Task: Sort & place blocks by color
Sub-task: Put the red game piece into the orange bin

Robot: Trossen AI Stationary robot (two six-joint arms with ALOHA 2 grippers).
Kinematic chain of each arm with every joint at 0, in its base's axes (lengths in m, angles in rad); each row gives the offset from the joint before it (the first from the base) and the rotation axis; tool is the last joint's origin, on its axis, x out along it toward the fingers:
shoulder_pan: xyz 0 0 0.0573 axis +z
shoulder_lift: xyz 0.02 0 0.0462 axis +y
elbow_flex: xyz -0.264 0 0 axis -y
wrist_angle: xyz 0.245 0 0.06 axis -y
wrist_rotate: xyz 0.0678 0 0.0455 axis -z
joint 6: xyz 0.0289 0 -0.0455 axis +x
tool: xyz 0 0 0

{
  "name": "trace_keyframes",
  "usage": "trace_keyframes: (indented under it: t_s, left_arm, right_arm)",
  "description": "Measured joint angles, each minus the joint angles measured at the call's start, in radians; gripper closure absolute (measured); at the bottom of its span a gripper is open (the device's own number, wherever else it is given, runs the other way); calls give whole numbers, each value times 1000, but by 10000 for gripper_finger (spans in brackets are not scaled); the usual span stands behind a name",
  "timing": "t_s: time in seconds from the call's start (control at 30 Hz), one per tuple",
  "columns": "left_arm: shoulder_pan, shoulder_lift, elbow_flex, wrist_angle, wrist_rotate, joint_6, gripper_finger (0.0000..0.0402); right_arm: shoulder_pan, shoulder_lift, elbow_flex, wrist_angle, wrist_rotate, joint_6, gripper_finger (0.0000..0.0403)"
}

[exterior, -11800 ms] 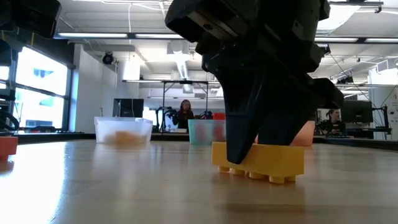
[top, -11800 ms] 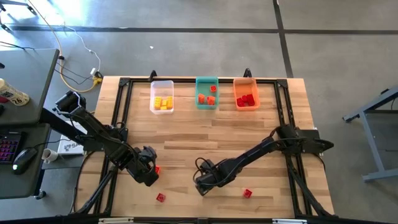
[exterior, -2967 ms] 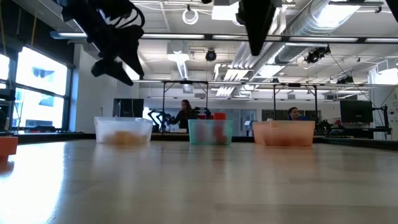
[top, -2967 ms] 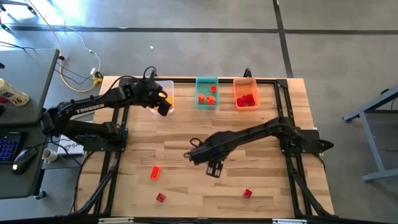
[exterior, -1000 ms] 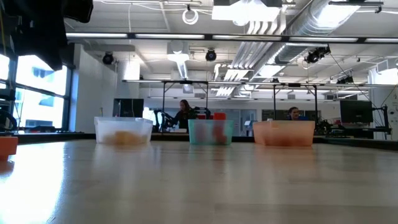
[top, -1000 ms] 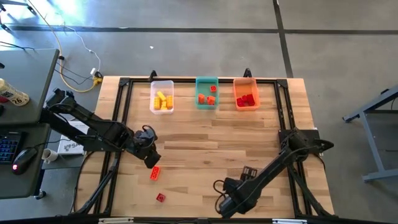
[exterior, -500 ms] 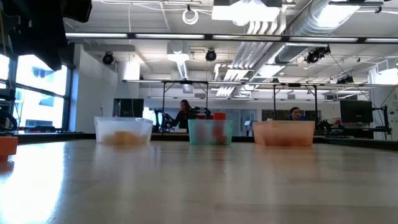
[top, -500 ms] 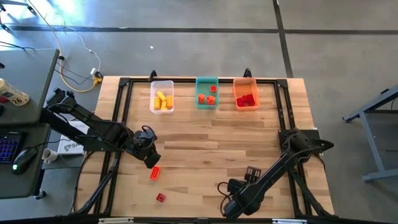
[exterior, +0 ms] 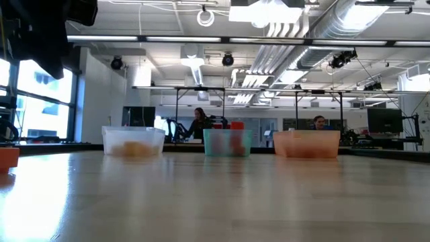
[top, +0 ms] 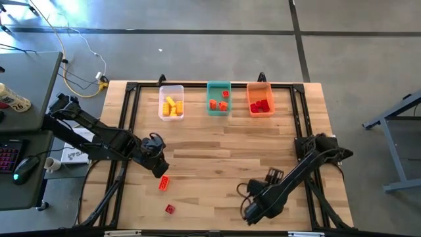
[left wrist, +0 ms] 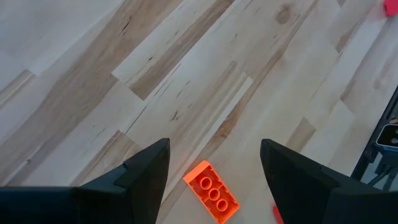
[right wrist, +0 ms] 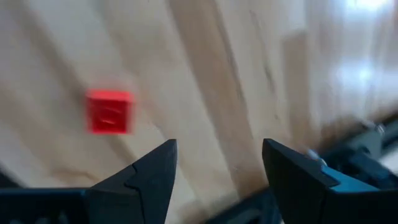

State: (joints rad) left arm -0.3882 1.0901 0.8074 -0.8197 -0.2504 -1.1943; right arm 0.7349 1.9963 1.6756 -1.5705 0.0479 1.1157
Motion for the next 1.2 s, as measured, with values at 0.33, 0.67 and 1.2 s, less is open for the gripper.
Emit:
trace_keyframes:
  t_s: [0.33, 0.67, 1.2]
  left_arm:
    - [2, 0, 0, 0, 0, 9, 165]
    - [2, 0, 0, 0, 0, 20, 165]
    - [1, 0, 0, 1, 0, -12, 165]
  right_arm:
    - [6, -265, -310, 378, -62, 200, 194]
    - [6, -333, -468, 689, -94, 359, 194]
    - [48, -261, -481, 783, -40, 369, 194]
